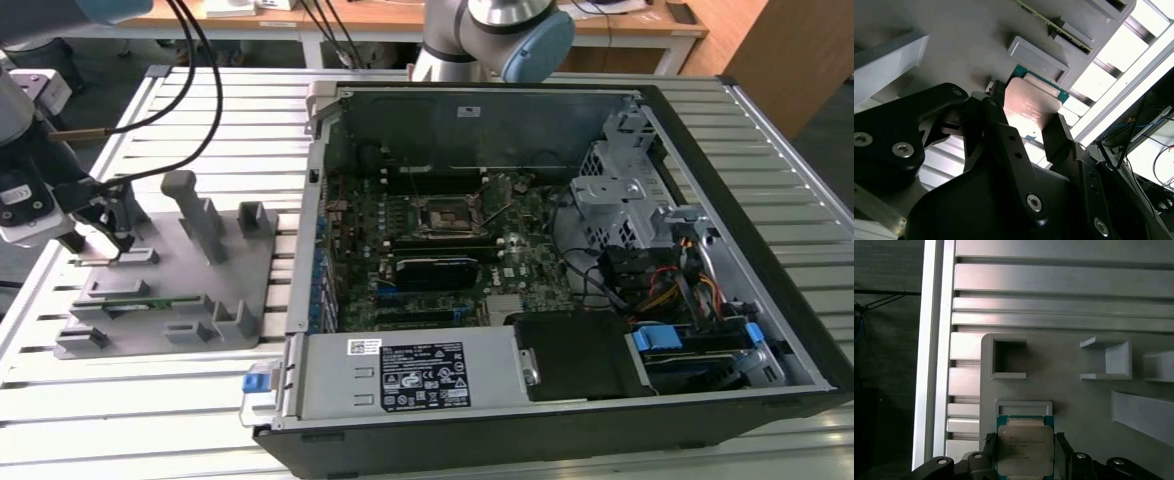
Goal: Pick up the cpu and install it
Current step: 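Pick up the cpu and move it towards the insertion slot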
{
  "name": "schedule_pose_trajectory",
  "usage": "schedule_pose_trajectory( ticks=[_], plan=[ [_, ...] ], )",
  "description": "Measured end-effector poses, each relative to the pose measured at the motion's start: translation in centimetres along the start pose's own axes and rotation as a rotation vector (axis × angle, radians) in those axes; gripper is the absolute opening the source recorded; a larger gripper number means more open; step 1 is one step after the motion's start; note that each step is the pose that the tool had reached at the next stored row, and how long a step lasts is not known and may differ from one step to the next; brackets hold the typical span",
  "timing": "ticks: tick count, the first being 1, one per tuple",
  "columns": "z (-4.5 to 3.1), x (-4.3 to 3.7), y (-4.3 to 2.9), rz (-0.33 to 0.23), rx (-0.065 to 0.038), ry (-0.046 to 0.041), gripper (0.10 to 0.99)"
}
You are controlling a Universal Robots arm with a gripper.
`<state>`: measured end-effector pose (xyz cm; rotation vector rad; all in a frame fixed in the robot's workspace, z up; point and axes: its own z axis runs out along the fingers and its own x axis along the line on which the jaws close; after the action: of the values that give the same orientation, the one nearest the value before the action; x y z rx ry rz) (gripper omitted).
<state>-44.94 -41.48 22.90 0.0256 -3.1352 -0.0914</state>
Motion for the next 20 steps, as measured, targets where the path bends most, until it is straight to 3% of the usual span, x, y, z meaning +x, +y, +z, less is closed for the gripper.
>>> schedule_pose_trajectory(
  ticks=[20],
  plan=[
    [-0.46,0.00,0.07,0.000,0.000,0.0001,0.541]
  ],
)
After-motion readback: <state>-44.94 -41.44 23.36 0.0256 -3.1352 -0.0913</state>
